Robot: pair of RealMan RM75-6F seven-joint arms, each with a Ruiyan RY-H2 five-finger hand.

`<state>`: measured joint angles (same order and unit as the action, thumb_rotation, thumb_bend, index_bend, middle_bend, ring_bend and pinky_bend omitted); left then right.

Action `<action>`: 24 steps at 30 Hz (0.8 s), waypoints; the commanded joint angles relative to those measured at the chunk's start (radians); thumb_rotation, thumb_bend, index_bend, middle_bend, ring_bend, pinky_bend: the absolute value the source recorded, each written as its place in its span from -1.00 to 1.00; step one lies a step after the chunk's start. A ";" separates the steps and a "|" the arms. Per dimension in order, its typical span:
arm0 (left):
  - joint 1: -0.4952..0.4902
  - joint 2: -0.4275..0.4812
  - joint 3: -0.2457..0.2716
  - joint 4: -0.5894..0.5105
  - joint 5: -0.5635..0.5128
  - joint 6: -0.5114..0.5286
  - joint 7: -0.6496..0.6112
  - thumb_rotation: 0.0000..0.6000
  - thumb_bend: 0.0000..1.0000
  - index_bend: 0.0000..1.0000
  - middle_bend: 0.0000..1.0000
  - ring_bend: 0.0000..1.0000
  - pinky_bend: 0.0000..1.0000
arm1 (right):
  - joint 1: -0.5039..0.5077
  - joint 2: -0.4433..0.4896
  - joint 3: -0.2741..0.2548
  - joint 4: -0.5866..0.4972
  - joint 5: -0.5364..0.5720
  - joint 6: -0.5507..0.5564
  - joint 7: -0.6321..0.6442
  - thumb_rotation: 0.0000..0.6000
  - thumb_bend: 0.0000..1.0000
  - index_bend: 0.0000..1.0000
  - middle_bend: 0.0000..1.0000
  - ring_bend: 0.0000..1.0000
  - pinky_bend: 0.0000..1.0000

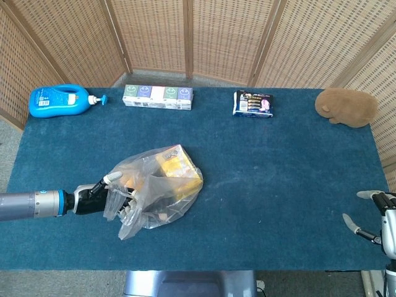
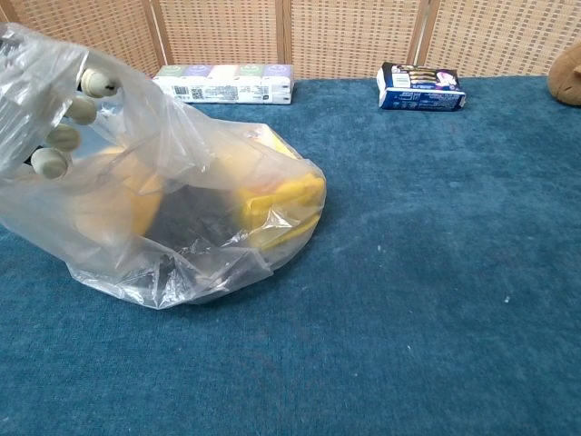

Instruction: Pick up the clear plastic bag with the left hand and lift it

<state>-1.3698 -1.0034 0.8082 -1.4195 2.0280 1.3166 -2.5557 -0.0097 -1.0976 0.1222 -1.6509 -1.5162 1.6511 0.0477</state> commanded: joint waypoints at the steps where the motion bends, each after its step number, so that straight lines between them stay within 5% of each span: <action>1: -0.030 0.009 0.024 0.013 0.056 -0.033 0.027 -1.00 -0.96 -0.35 -0.07 -0.15 -0.26 | 0.000 0.000 0.000 0.001 0.000 -0.001 0.000 0.36 -0.46 -0.27 -0.18 -0.20 -0.49; 8: -0.097 0.005 0.110 0.079 0.173 -0.043 0.025 -1.00 -0.96 -0.35 -0.07 -0.15 -0.22 | 0.004 -0.003 0.003 0.005 0.004 -0.007 0.003 0.35 -0.47 -0.27 -0.18 -0.20 -0.49; 24: -0.120 -0.028 0.116 0.049 0.151 -0.016 0.043 -1.00 -0.96 -0.35 -0.07 -0.15 -0.18 | 0.007 -0.002 0.005 0.005 0.003 -0.009 0.004 0.36 -0.47 -0.27 -0.18 -0.20 -0.49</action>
<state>-1.4850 -1.0253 0.9201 -1.3649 2.1777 1.3068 -2.5125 -0.0028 -1.0996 0.1272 -1.6459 -1.5133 1.6427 0.0514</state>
